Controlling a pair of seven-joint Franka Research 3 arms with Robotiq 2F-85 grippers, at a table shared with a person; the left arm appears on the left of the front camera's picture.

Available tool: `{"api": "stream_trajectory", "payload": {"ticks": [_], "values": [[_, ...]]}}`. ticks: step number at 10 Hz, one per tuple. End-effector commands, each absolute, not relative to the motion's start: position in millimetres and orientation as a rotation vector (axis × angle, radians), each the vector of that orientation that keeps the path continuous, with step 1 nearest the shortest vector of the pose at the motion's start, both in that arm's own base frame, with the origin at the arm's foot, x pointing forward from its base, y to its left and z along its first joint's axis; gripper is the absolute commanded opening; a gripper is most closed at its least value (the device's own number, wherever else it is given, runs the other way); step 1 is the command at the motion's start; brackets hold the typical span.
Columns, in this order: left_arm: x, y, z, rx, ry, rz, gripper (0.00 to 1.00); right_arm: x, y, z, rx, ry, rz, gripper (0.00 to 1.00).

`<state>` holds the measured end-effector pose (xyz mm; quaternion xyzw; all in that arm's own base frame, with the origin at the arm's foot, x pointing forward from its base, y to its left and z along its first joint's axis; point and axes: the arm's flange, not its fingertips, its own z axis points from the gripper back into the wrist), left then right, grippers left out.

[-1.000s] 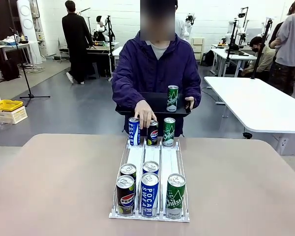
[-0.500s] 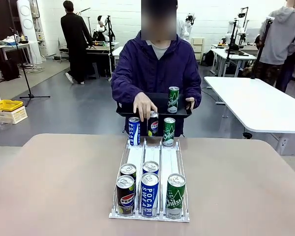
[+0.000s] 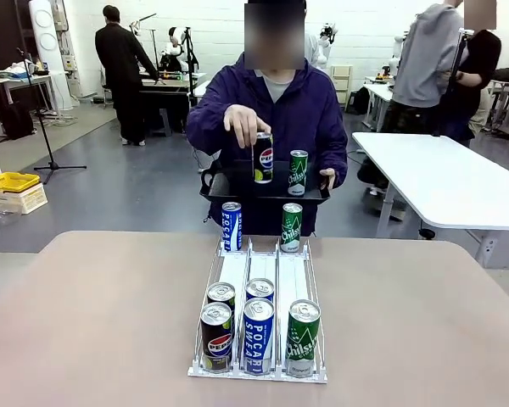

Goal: Retrieve and hand over the desired beverage to the person.
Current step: Pick up another can of the same type that the person held from the Automatic Can Dispenser.

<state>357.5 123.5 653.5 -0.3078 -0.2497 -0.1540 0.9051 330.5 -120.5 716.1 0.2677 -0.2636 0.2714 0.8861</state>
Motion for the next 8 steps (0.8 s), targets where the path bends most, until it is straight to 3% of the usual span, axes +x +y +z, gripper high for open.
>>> {"api": "stream_trajectory", "payload": {"ticks": [1,8], "values": [[357.6,124.6,654.7,-0.644,-0.520,-0.335,1.00,332.5,-119.3,717.0,0.559,-0.559,0.573,1.00],[357.6,124.6,654.7,-0.644,-0.520,-0.335,1.00,332.5,-119.3,717.0,0.559,-0.559,0.573,1.00]]}}
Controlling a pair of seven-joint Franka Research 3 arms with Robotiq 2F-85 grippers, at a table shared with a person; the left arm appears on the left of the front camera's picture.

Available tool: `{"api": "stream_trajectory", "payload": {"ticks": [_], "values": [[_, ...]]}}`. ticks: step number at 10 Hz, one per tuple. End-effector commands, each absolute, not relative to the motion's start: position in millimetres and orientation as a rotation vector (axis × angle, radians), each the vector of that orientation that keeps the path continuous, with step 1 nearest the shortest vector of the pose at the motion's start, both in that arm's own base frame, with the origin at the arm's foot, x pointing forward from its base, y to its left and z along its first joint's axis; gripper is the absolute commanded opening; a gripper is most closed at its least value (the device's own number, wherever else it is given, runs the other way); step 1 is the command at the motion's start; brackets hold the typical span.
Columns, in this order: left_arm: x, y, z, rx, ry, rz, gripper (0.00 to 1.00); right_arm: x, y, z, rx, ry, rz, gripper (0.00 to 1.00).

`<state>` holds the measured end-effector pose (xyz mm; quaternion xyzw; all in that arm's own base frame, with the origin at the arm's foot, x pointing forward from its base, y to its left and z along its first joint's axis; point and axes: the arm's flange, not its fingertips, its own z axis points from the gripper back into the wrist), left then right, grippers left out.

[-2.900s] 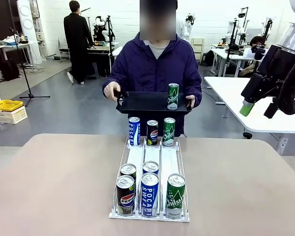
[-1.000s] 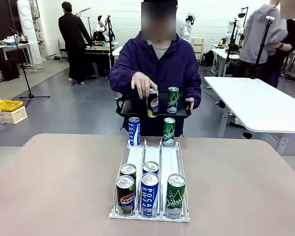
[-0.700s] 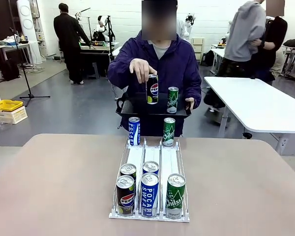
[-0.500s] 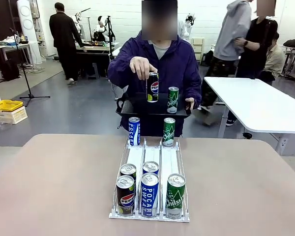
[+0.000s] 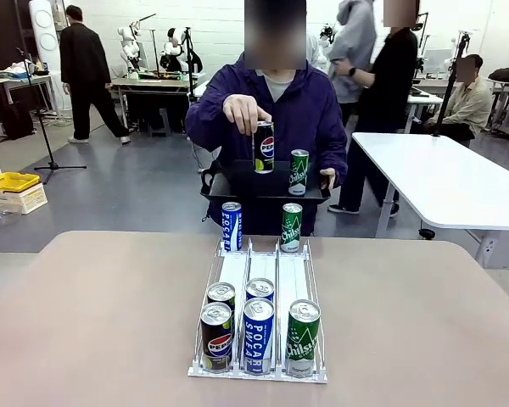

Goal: Retrieve and hand over the desired beverage to the person.
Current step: Pick up another can of the same type that the person held from the Automatic Can Dispenser.

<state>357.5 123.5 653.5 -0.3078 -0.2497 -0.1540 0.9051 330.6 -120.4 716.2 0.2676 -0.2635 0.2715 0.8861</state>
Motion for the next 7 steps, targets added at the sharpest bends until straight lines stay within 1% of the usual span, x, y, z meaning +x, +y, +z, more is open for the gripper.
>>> {"api": "stream_trajectory", "payload": {"ticks": [1,7], "values": [[357.6,124.6,654.7,-0.644,-0.520,-0.335,1.00,332.5,-119.3,717.0,0.559,-0.559,0.573,1.00],[357.6,124.6,654.7,-0.644,-0.520,-0.335,1.00,332.5,-119.3,717.0,0.559,-0.559,0.573,1.00]]}}
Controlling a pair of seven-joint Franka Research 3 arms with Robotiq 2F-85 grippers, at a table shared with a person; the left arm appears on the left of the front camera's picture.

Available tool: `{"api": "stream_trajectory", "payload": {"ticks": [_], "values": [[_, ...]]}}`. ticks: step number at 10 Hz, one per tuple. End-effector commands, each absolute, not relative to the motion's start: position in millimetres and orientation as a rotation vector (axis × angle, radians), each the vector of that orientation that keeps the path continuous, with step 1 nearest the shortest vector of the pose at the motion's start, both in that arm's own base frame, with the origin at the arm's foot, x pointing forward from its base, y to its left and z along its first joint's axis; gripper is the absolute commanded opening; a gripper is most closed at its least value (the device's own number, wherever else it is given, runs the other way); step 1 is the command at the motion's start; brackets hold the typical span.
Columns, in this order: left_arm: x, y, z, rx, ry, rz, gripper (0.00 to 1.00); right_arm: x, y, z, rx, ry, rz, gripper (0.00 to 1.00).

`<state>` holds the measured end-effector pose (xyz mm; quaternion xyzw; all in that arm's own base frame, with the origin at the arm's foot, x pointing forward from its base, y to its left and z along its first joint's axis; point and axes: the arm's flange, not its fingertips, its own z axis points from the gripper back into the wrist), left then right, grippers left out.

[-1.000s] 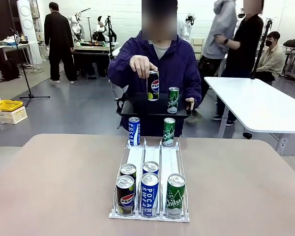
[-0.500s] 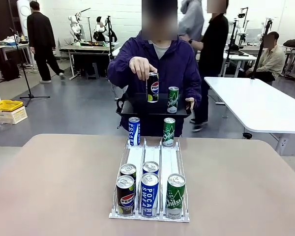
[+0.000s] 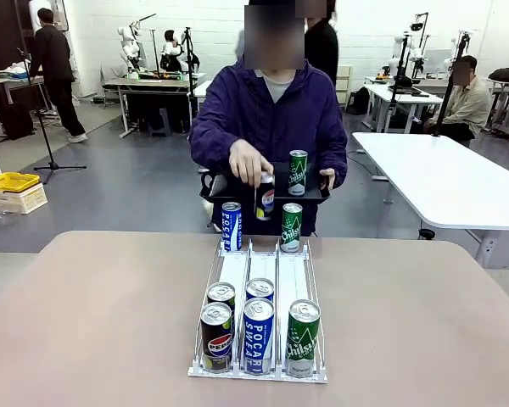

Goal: Retrieve and hand over the desired beverage to the person.
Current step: Pick up another can of the same type that the person held from the Automatic Can Dispenser.

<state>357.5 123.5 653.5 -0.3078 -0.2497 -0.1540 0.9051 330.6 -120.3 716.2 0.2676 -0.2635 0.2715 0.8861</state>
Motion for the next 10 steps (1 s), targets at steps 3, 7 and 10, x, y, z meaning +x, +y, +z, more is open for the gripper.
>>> {"api": "stream_trajectory", "payload": {"ticks": [3,7,10], "values": [[357.6,124.6,654.7,-0.644,-0.520,-0.335,1.00,332.5,-119.3,717.0,0.559,-0.559,0.573,1.00],[357.6,124.6,654.7,-0.644,-0.520,-0.335,1.00,332.5,-119.3,717.0,0.559,-0.559,0.573,1.00],[357.6,124.6,654.7,-0.644,-0.520,-0.335,1.00,332.5,-119.3,717.0,0.559,-0.559,0.573,1.00]]}}
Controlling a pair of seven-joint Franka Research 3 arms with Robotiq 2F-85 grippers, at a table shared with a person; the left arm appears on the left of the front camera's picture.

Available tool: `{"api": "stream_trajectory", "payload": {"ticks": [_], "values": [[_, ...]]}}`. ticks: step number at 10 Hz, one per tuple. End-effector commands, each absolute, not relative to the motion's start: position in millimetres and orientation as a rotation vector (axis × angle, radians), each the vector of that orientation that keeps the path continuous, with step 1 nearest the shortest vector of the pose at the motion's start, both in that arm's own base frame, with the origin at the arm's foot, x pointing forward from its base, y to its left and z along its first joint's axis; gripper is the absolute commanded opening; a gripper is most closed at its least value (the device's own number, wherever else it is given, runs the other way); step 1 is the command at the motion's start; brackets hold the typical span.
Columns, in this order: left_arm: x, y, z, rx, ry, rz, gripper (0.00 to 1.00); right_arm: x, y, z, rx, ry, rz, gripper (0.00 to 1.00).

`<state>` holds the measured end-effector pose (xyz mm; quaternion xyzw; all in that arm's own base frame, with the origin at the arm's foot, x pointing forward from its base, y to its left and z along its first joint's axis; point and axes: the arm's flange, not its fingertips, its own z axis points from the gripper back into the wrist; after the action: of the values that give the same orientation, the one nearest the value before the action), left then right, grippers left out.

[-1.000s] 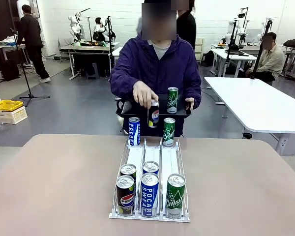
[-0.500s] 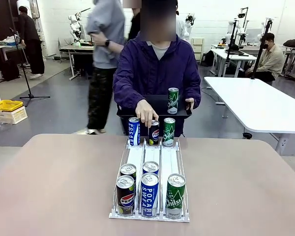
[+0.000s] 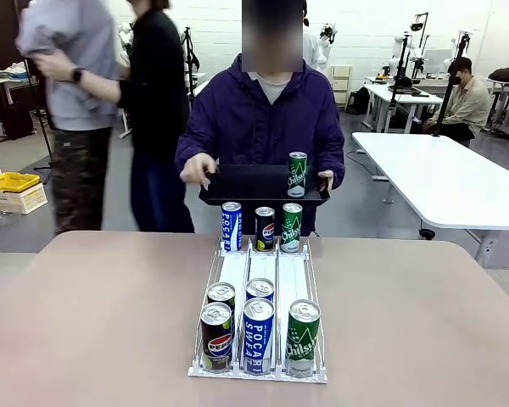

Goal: Retrieve and hand over the desired beverage to the person.
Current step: Pick up another can of the same type that the person held from the Automatic Can Dispenser.

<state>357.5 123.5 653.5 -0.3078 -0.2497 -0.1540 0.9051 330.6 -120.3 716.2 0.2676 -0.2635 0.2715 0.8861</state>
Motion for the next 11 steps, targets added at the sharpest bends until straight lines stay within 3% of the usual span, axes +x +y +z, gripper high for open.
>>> {"api": "stream_trajectory", "payload": {"ticks": [1,11], "values": [[357.6,124.6,654.7,-0.644,-0.520,-0.335,1.00,332.5,-119.3,717.0,0.559,-0.559,0.573,1.00],[357.6,124.6,654.7,-0.644,-0.520,-0.335,1.00,332.5,-119.3,717.0,0.559,-0.559,0.573,1.00]]}}
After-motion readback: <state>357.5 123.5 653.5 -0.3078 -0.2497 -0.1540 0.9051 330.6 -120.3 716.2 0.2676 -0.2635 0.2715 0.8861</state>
